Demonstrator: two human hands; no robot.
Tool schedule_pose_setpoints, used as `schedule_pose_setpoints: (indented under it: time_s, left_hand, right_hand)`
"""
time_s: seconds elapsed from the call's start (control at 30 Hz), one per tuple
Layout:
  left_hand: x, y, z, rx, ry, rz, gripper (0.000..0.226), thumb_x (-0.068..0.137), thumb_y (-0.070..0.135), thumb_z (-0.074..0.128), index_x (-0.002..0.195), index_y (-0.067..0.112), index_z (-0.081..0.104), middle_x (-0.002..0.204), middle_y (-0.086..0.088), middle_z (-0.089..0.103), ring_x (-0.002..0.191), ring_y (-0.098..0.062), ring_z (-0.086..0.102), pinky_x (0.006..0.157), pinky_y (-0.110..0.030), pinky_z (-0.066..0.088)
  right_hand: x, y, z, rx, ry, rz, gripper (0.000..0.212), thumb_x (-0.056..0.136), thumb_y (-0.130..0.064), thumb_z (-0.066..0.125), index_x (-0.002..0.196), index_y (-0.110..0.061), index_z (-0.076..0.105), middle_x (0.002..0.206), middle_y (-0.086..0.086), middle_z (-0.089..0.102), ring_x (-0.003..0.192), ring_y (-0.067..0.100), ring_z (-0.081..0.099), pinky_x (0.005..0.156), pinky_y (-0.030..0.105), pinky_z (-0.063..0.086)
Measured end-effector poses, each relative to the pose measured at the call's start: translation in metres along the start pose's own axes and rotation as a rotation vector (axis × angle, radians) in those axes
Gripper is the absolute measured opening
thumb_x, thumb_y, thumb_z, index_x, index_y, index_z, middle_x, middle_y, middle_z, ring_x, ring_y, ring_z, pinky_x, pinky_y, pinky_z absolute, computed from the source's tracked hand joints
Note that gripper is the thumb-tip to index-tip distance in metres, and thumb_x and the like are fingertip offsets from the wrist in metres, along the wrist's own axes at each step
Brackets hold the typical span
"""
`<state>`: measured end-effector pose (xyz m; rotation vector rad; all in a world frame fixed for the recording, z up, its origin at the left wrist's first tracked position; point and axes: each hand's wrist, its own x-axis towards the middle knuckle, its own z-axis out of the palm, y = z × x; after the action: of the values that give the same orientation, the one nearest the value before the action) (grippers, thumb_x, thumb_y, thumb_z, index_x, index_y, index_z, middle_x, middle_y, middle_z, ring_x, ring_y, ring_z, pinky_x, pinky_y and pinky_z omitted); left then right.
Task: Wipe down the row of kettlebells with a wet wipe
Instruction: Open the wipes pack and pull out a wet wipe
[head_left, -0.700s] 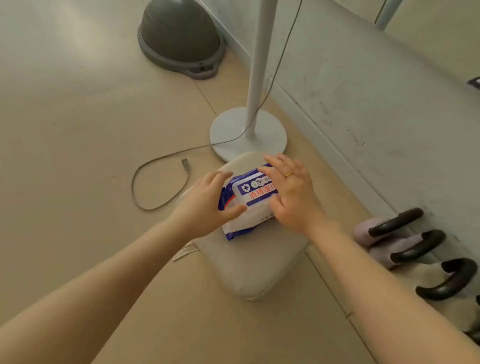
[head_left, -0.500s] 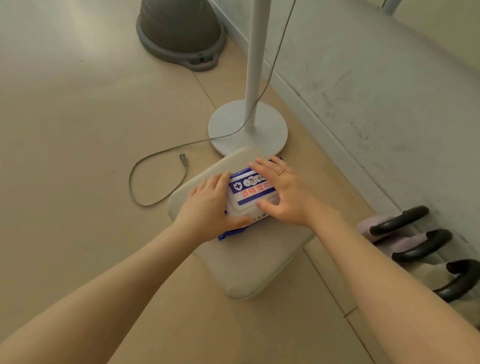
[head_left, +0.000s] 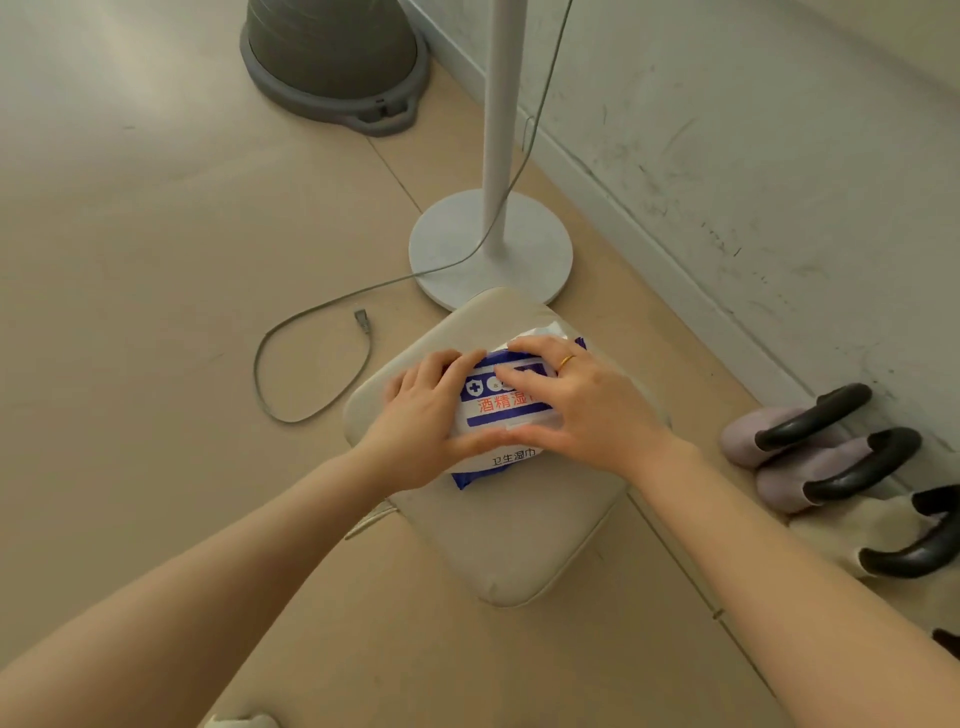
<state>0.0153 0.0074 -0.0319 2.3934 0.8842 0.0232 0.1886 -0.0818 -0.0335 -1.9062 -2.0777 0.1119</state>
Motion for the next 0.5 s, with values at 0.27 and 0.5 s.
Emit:
schedule_pose_setpoints:
  time_s: [0.27, 0.5]
  left_hand:
    - [-0.002, -0.006, 0.016, -0.168, 0.156, 0.004, 0.111, 0.063, 0.058, 0.072, 0.147, 0.029, 0.006, 0.138, 0.006, 0.044, 0.131, -0.014, 0.035, 0.102, -0.019, 0.01]
    - [-0.002, -0.014, 0.023, -0.367, 0.307, 0.026, 0.111, 0.053, 0.063, 0.068, 0.132, 0.058, -0.01, 0.151, 0.0, 0.027, 0.137, -0.018, 0.029, 0.113, -0.042, 0.026]
  right_hand:
    - [0.015, -0.004, -0.016, 0.365, 0.082, 0.174, 0.048, 0.086, -0.051, 0.039, 0.091, -0.016, 0.072, 0.086, -0.004, 0.069, 0.08, 0.015, 0.06, 0.069, 0.036, 0.05]
    - [0.047, -0.012, -0.006, 0.344, 0.333, 0.59, 0.035, 0.084, -0.029, 0.065, 0.108, -0.01, 0.049, 0.111, 0.004, 0.051, 0.086, 0.017, 0.053, 0.067, 0.031, 0.043]
